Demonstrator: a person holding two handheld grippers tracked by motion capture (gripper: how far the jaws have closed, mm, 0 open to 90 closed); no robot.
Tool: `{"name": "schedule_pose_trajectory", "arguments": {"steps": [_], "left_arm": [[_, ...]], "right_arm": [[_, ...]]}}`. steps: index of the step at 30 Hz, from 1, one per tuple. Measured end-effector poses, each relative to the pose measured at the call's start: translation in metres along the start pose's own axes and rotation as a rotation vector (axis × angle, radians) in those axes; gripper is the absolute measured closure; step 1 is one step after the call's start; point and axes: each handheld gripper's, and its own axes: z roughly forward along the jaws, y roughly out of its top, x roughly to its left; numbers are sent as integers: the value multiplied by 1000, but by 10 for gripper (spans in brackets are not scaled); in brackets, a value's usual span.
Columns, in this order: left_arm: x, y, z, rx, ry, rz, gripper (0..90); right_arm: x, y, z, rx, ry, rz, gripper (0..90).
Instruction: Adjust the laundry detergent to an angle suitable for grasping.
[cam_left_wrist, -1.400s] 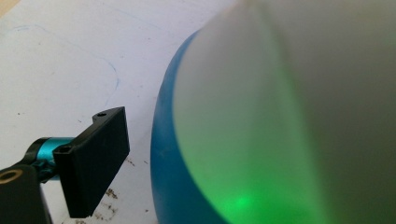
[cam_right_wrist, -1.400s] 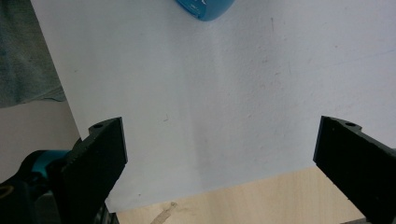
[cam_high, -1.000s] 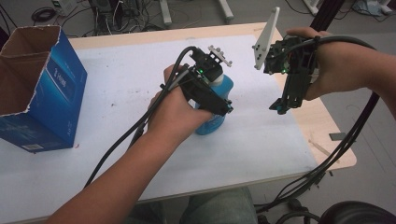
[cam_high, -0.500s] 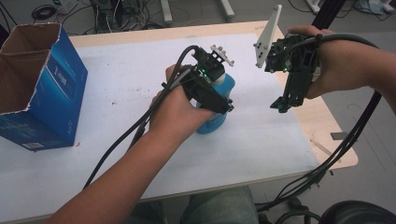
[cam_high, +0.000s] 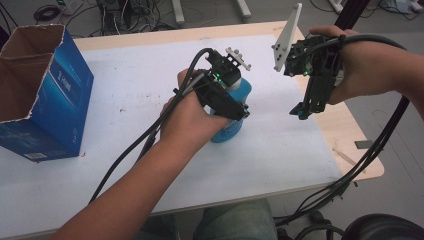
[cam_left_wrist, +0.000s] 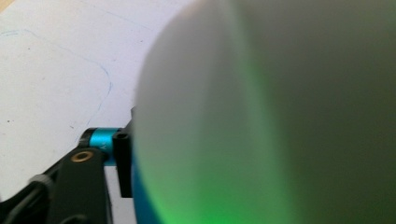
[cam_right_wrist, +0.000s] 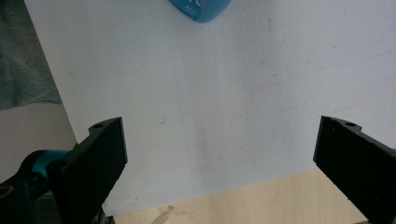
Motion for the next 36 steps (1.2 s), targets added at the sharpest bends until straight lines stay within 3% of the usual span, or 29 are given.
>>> {"name": "schedule_pose_trajectory", "arguments": {"steps": [10, 13, 21, 27, 36], "left_arm": [[0, 0, -3, -7, 4, 8, 423], [2, 0, -4, -15, -12, -10, 432], [3, 0, -9, -11, -23, 5, 436], [7, 0, -23, -13, -58, 44, 435], [24, -5, -54, 33, -77, 156, 435]], "right_arm": [[-1, 1, 2, 4, 1, -3, 18], [0, 2, 2, 8, 1, -9, 18], [1, 5, 3, 13, -1, -11, 18], [0, 8, 3, 9, 2, -7, 18], [0, 19, -2, -6, 3, -16, 18]]}}
